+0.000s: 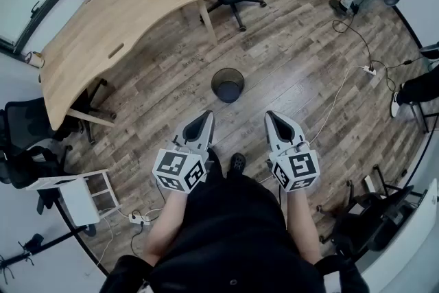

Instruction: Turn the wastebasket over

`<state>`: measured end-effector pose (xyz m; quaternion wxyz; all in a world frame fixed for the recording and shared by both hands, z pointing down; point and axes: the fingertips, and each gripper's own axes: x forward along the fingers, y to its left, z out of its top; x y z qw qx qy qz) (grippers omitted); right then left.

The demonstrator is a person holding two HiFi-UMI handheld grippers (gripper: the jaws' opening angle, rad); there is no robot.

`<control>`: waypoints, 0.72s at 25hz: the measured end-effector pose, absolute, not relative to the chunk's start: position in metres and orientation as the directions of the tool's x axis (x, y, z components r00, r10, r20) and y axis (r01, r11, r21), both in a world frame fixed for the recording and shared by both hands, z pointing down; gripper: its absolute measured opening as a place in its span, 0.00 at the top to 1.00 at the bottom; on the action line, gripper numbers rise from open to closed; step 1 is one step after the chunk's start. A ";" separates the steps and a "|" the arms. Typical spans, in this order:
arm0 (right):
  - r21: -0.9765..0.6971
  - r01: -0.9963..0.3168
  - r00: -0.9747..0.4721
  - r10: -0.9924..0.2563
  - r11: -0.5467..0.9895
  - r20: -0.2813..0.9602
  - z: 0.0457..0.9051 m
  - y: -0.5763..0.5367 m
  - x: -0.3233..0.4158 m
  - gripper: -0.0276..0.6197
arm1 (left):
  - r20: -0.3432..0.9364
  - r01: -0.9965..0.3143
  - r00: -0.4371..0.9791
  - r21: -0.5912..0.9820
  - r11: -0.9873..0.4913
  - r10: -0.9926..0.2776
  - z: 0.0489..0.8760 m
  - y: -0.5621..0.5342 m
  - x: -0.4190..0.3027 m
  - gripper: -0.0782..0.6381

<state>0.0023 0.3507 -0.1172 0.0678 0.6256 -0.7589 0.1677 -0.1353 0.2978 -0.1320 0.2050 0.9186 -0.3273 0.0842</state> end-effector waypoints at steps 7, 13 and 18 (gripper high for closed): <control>-0.168 -0.972 -0.212 -0.927 0.166 0.310 -0.119 0.364 -0.011 0.91 | 0.284 -0.617 0.787 0.329 -0.715 -0.548 -0.132 0.313 -0.141 0.87; -0.213 -0.960 -0.241 -0.922 0.181 0.304 -0.117 0.373 -0.019 0.91 | 0.299 -0.613 0.790 0.347 -0.710 -0.536 -0.126 0.322 -0.141 0.87; -0.233 -0.956 -0.249 -0.916 0.180 0.315 -0.110 0.382 -0.019 0.91 | 0.315 -0.615 0.787 0.349 -0.707 -0.530 -0.120 0.333 -0.141 0.87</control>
